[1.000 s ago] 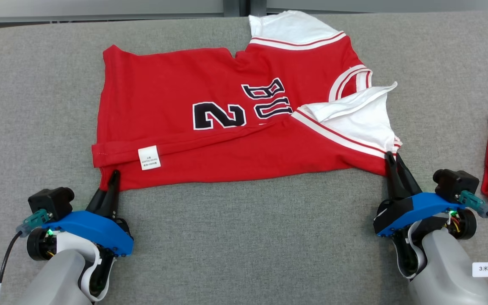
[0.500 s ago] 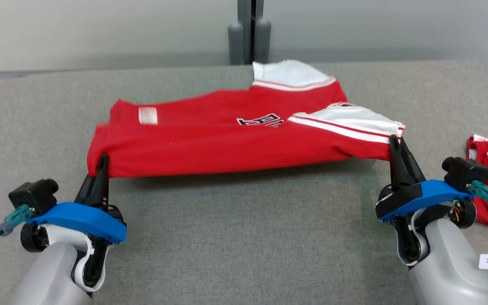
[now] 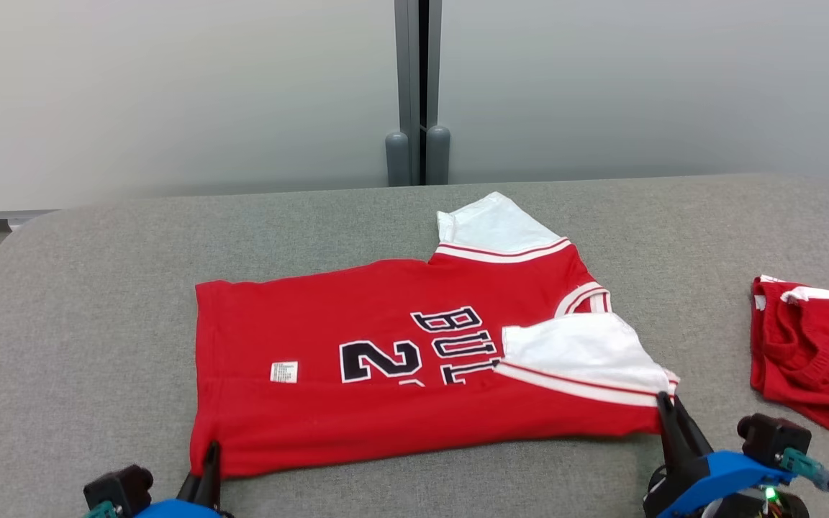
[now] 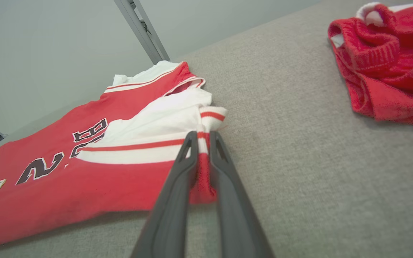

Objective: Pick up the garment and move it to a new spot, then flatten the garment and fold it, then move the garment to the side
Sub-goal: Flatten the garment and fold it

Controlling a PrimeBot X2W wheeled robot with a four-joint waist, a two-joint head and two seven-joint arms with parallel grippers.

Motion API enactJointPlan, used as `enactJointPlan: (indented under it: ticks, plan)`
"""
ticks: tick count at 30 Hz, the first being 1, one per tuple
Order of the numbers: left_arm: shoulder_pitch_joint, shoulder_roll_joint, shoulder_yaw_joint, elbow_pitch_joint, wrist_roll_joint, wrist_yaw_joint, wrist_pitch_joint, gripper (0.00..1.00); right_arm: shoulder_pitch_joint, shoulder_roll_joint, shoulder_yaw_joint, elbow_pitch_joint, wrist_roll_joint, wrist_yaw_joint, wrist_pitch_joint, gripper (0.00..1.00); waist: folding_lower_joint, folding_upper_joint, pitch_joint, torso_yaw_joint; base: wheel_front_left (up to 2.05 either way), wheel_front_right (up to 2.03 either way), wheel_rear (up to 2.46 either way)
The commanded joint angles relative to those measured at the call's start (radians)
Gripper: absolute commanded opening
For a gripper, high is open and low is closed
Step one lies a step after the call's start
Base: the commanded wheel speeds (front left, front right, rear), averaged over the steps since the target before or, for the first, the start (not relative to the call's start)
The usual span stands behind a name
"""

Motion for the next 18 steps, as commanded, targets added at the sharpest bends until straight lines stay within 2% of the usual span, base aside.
enactJointPlan:
  ticks: [1,3,4,5,6,14,18]
  plan:
    - [0.018,-0.001,0.003,0.008,0.011,0.000,0.000,0.00,0.024,-0.006,-0.003,-0.009,0.006,0.000,0.002,0.00,0.0002,0.0001,0.001,0.001,0.00,0.00,0.00]
    - [0.026,-0.006,0.013,0.013,0.023,0.000,0.000,0.00,0.057,-0.006,0.001,-0.013,0.011,0.000,0.009,0.00,0.0002,0.0001,0.012,0.002,0.00,0.00,0.00]
    - [0.026,-0.005,0.017,0.012,0.033,-0.001,0.000,0.18,0.065,-0.006,0.002,-0.016,0.017,0.000,0.009,0.09,0.0002,0.0001,0.019,0.004,0.00,0.00,0.00]
    - [0.026,-0.007,0.021,0.015,0.036,-0.001,0.000,0.87,0.070,-0.006,0.002,-0.021,0.018,0.000,0.008,0.58,0.0002,0.0001,0.024,0.006,0.00,0.00,0.00]
    - [0.019,-0.003,0.025,0.016,0.045,-0.001,0.000,1.00,0.069,-0.006,0.002,-0.026,0.013,0.000,0.005,1.00,0.0002,0.0001,0.033,0.007,0.00,0.00,0.00]
    - [-0.114,0.049,0.055,-0.015,0.101,-0.001,0.000,1.00,-0.050,-0.005,-0.029,-0.087,-0.094,0.000,-0.012,1.00,0.0002,0.0001,0.124,0.009,0.00,0.00,0.00]
    - [-0.221,0.085,0.019,-0.005,0.093,-0.002,0.022,1.00,-0.130,-0.005,-0.024,-0.108,-0.123,0.000,-0.005,1.00,0.0002,0.0001,0.185,0.013,0.00,0.00,0.00]
